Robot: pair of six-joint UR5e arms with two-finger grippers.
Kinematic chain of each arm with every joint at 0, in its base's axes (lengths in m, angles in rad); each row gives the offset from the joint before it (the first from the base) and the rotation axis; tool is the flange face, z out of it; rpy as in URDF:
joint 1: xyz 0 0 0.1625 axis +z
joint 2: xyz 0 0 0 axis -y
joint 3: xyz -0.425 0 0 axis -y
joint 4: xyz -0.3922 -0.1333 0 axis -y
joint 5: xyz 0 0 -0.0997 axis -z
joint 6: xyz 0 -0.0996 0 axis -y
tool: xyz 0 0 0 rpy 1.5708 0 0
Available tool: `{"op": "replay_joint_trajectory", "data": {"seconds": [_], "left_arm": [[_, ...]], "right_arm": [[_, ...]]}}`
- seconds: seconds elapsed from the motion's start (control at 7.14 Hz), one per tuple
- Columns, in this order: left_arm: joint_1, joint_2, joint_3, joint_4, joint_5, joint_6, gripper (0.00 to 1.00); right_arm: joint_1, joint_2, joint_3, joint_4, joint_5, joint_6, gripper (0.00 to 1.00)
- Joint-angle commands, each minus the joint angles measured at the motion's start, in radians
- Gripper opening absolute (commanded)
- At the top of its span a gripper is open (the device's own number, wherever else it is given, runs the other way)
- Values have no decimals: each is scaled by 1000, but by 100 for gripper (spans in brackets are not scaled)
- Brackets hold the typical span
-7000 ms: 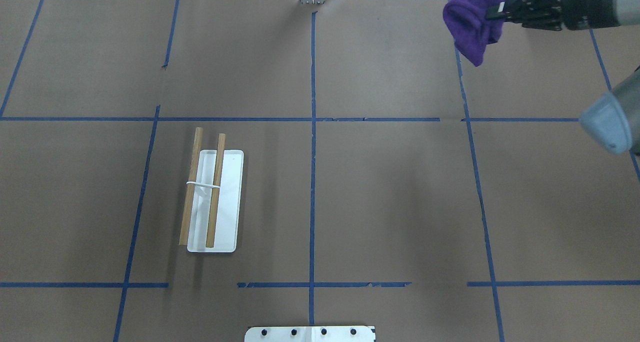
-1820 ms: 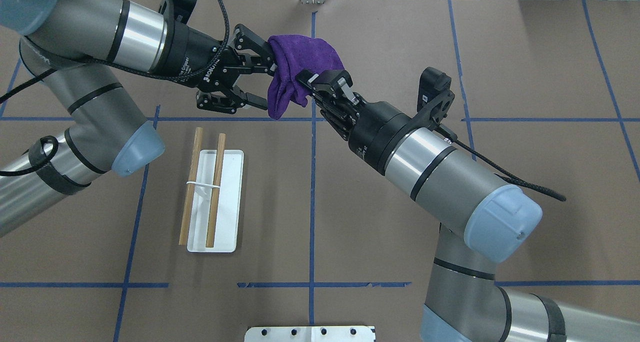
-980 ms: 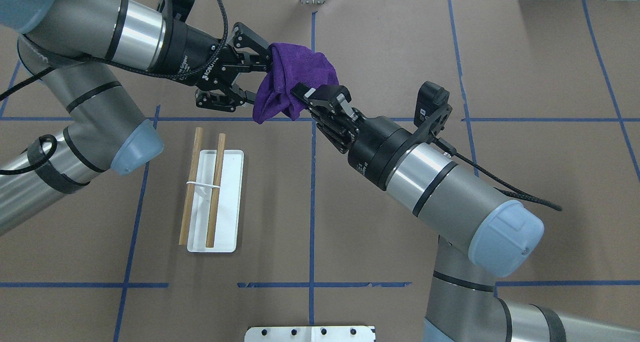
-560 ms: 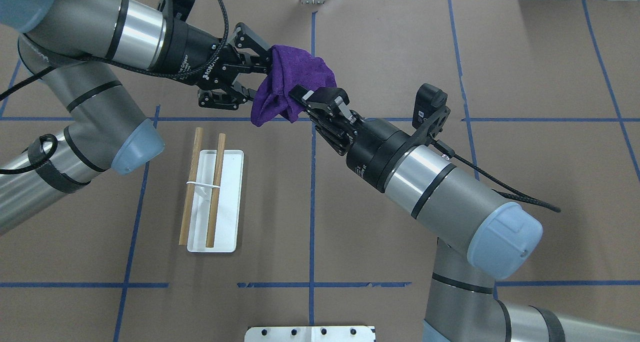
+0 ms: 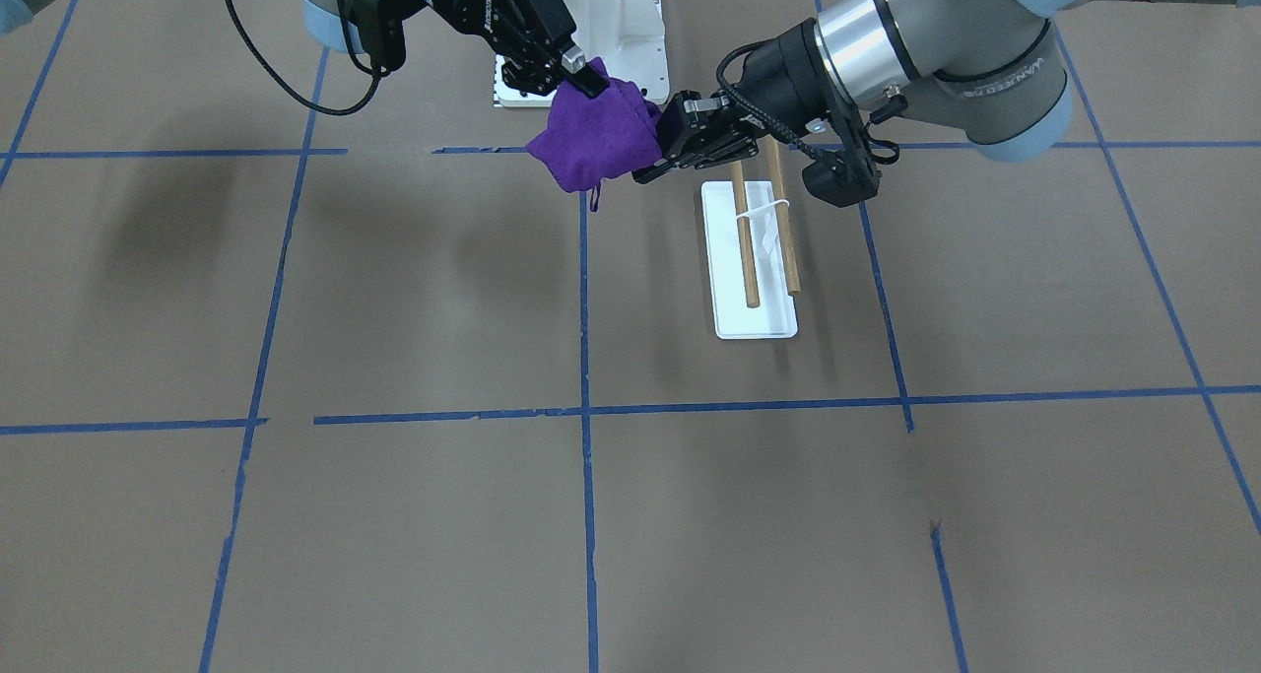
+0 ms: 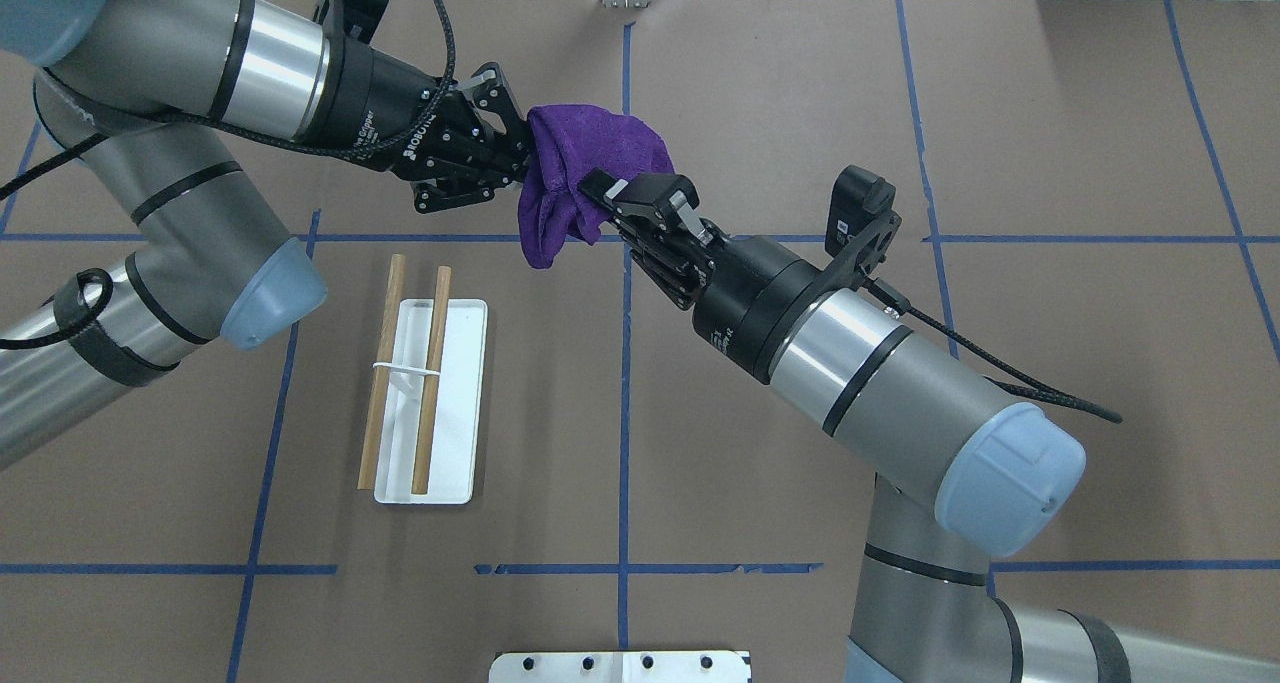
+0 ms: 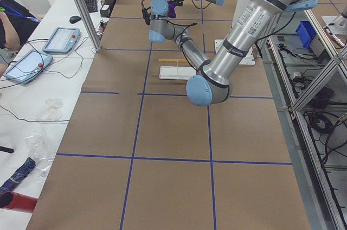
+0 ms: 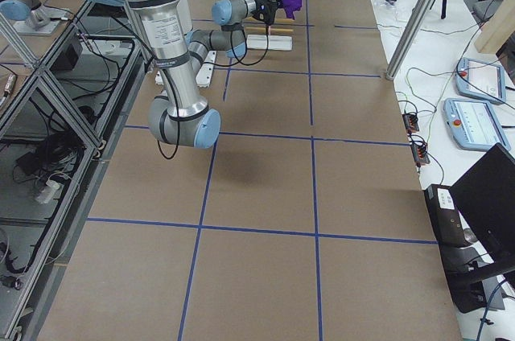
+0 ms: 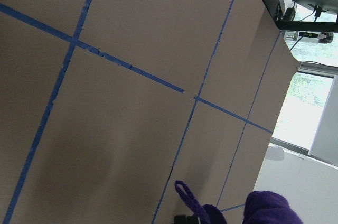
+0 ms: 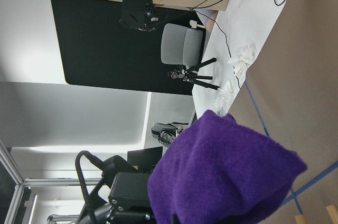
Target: Hang towel on rack
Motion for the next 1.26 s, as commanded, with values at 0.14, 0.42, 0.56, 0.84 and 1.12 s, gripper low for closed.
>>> {"op": "replay_joint_trajectory", "data": {"seconds": [0.14,0.42,0.56,0.84,1.12], "left_arm": [[-1,-1,-3,0,0,-4,0],[-1,1,-3,9,-2,-7,0],[-8,1,-2,14,-2,-7,0],[-17,2,0,15,-5,-8,0],[-29,1,-3,17,-8,-8,0]], "right_arm": [[1,-5,3,0,4,-2,99],[4,-16,15,0,13,-43,100],[4,-17,26,-6,25,-86,100],[10,-115,89,-9,121,-99,100],[45,-163,127,-65,186,-183,100]]}}
